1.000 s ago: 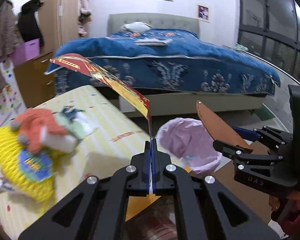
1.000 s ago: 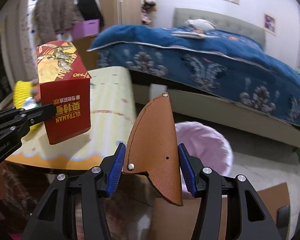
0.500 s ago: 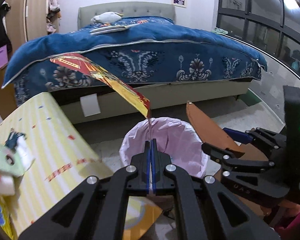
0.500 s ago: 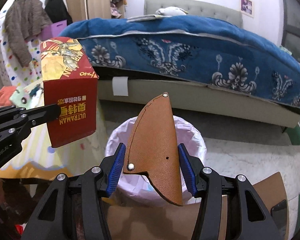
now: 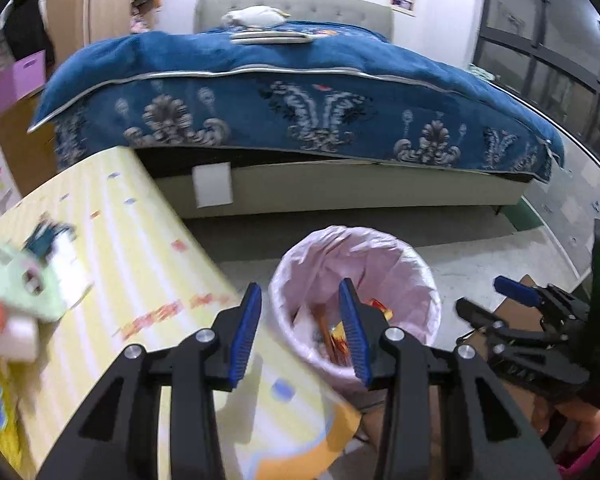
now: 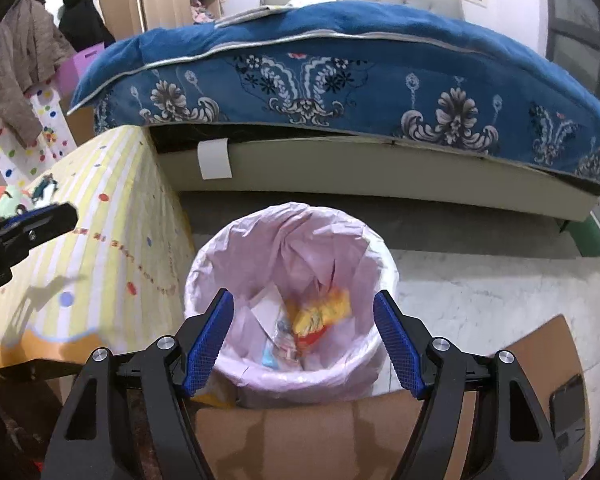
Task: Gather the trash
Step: 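Carry the red box with the left tool and sheath with the right tool into the bin, open both, then move both tools back to the yellow foam net and orange glove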
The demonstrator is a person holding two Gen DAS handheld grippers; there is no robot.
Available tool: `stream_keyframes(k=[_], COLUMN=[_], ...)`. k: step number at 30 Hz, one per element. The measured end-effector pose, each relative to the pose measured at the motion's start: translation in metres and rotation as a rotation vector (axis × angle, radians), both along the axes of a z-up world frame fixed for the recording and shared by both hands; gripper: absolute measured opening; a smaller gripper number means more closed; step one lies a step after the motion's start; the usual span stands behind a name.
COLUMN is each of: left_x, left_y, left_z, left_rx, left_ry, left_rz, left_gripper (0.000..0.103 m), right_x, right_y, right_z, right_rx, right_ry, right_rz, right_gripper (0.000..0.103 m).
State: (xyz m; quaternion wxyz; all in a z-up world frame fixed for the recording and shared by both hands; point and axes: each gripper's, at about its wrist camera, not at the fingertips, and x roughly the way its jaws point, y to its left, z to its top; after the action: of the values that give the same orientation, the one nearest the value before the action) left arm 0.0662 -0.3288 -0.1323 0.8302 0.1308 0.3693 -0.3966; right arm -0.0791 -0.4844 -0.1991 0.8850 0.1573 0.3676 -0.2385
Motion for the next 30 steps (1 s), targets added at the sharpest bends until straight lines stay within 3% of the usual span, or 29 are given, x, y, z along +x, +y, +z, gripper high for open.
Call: stream_keyframes(k=[6,16,30], left_x=[-0.017,-0.035,-0.016], left_y=[0.050,0.129,0.253], left_z=[0.011,0.029,0.045], left_rx=[0.005,-0.011,-0.007], left_ry=[-0.008,-0.049,-0.071], left_rz=[0.057,0.182,0.460], left_gripper=[0.039,0.051,0.060], right_x=[-0.006,0.004,0.052], right_y=[0.031,0.101,0.197], right_z=[0.022,0.064,0.091], right_rx=[-0.029,-0.103,-0.154], right_ry=[-0.022,-0.050,-0.076], right_rz=[0.041,0.188,0.422], right_gripper=[0.072,0.072,0.072])
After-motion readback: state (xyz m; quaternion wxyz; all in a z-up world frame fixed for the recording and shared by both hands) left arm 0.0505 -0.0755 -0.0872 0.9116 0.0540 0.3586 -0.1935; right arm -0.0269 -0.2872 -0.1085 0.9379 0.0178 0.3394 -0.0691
